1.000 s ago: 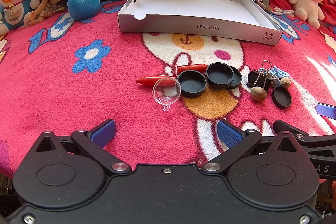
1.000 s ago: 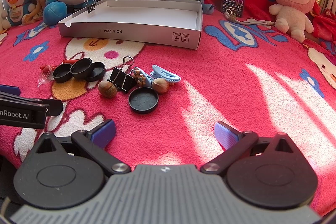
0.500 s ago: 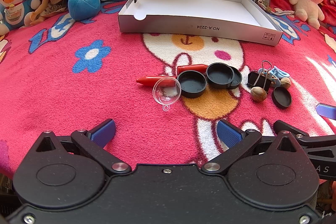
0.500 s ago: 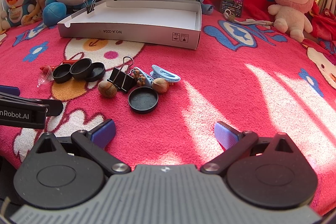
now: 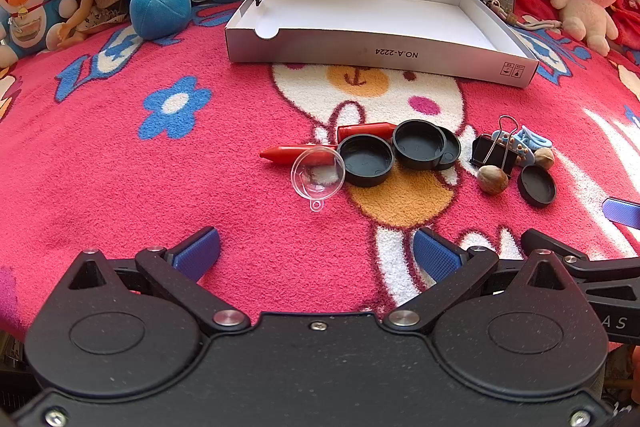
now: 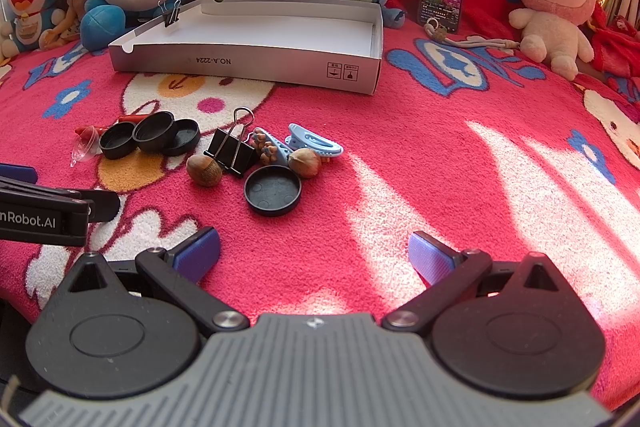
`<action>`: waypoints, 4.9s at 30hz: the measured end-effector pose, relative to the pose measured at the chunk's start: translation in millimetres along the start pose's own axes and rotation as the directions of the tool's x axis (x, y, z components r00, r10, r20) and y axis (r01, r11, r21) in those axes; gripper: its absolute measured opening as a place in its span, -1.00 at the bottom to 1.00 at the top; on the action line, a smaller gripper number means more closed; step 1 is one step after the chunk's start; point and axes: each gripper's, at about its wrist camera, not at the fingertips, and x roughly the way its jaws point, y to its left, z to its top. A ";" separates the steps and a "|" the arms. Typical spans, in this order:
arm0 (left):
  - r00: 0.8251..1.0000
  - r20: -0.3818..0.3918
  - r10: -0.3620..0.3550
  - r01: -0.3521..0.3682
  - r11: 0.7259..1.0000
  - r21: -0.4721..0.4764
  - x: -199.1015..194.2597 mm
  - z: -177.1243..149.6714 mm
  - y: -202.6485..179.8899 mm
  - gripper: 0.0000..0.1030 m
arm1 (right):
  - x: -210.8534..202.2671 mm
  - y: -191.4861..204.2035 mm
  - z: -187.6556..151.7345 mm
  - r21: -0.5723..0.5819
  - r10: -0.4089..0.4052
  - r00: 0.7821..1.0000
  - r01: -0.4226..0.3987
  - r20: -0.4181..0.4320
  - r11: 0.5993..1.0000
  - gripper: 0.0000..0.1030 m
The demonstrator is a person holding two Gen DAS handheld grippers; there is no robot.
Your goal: Organize rigid objects
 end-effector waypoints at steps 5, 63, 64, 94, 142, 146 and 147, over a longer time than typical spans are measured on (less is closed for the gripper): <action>1.000 0.000 0.000 0.000 1.000 0.000 0.0 -0.1 0.0 1.00 | 0.2 0.1 0.0 0.000 0.000 1.000 0.000 0.000 1.000 1.00; 0.979 0.177 -0.099 0.112 0.992 -0.062 -7.0 5.1 23.1 -0.49 | -6.5 9.3 -0.5 -0.004 0.072 0.984 -0.072 0.165 0.997 0.04; 0.978 0.184 -0.101 0.114 0.992 -0.060 -8.2 5.2 22.9 -0.49 | -5.8 9.8 0.0 -0.003 0.068 0.985 -0.068 0.159 0.998 -0.20; 0.949 0.260 -0.176 0.182 0.983 0.004 -34.2 63.8 25.2 -0.49 | -23.1 -19.5 49.4 0.079 0.051 0.971 -0.071 0.232 0.994 -0.32; 0.970 -0.050 -0.236 0.238 0.971 0.033 123.1 203.9 -32.1 -0.48 | 124.9 -50.0 173.6 0.209 0.197 0.977 -0.176 -0.081 0.962 -0.29; 0.969 -0.055 -0.240 0.242 0.970 0.023 123.7 205.2 -31.4 -0.48 | 128.8 -50.5 171.5 0.213 0.190 0.977 -0.167 -0.092 0.963 -0.29; 0.970 -0.056 -0.238 0.240 0.970 0.024 123.9 205.3 -31.6 -0.48 | 129.6 -50.4 171.4 0.213 0.189 0.978 -0.165 -0.094 0.963 -0.29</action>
